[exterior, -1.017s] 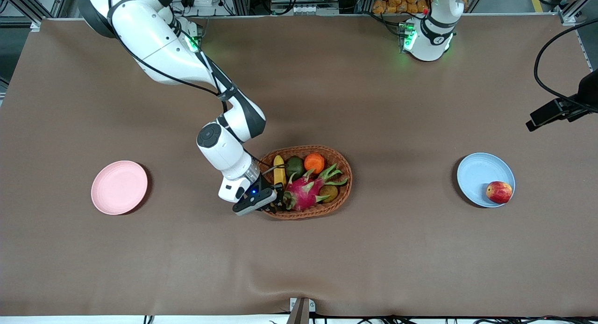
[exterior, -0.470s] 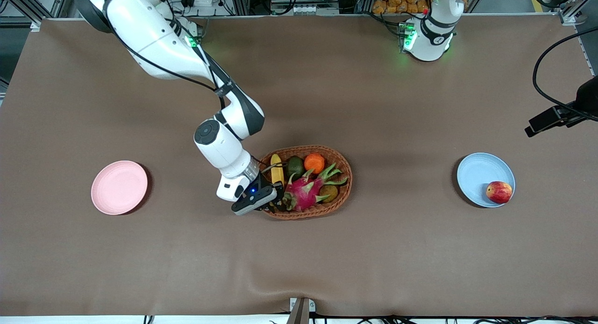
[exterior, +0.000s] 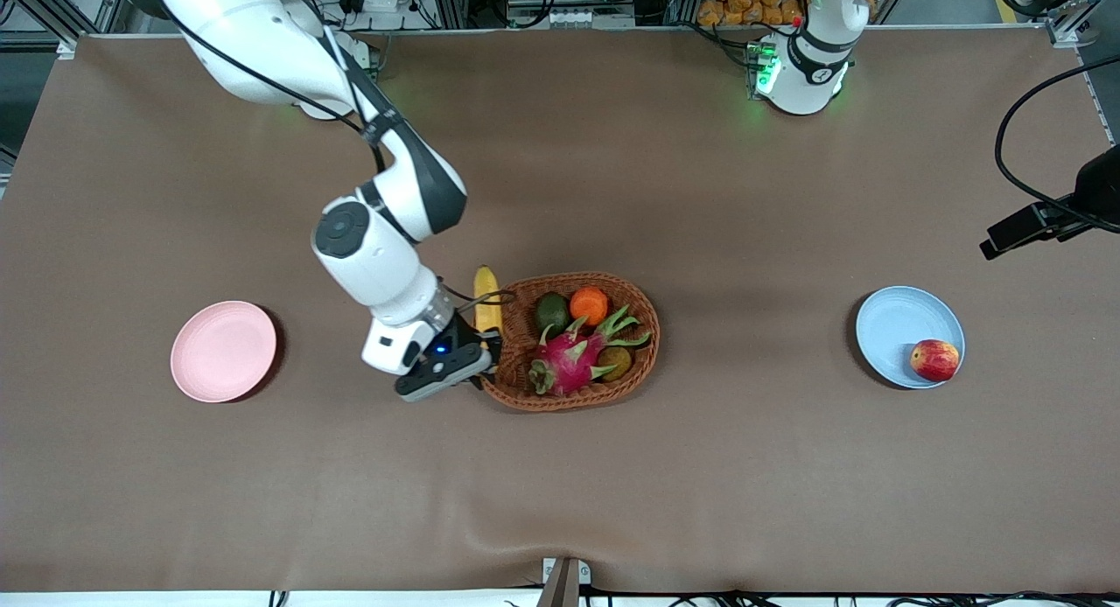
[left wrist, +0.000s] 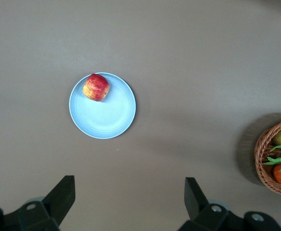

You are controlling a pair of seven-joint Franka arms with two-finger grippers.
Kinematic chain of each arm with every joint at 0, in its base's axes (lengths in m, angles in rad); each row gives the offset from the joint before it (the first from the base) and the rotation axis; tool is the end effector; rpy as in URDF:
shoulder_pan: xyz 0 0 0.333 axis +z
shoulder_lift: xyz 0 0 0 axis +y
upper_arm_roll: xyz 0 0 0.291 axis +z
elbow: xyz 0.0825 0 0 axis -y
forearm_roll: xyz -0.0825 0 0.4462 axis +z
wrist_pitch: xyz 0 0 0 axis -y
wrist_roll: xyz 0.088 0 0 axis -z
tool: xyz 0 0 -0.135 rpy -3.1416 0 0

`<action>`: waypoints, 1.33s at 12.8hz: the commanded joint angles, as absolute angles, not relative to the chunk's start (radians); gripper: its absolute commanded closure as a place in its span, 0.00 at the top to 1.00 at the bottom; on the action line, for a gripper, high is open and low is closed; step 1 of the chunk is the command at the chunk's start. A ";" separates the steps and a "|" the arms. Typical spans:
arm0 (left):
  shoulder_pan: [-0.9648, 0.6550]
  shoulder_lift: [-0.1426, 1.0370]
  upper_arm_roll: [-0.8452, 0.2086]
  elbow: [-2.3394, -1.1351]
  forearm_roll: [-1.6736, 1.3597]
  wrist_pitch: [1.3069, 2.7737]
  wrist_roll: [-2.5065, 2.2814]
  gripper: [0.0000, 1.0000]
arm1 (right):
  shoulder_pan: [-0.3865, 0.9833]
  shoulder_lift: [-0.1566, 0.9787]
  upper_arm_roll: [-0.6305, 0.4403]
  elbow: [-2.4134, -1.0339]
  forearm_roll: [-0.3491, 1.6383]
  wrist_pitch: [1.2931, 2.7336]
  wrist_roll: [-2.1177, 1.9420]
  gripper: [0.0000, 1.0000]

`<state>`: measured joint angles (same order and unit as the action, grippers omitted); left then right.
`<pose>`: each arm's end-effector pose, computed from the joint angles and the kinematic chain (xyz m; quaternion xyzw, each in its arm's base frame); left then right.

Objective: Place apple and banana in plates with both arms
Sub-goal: 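Lift the banana with the right gripper and carry it to the pink plate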

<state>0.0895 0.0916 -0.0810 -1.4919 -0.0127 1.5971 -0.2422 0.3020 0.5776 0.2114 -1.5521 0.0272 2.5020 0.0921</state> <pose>0.6457 0.0057 0.5585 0.9920 0.1253 0.0057 0.0108 0.6905 0.3666 0.2797 -0.9650 -0.1690 -0.1628 0.1170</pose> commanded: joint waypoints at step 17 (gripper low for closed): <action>0.074 0.109 -0.078 -1.474 -0.026 1.623 -0.230 1.00 | 0.115 0.460 -0.113 -1.571 0.006 1.899 -0.217 0.00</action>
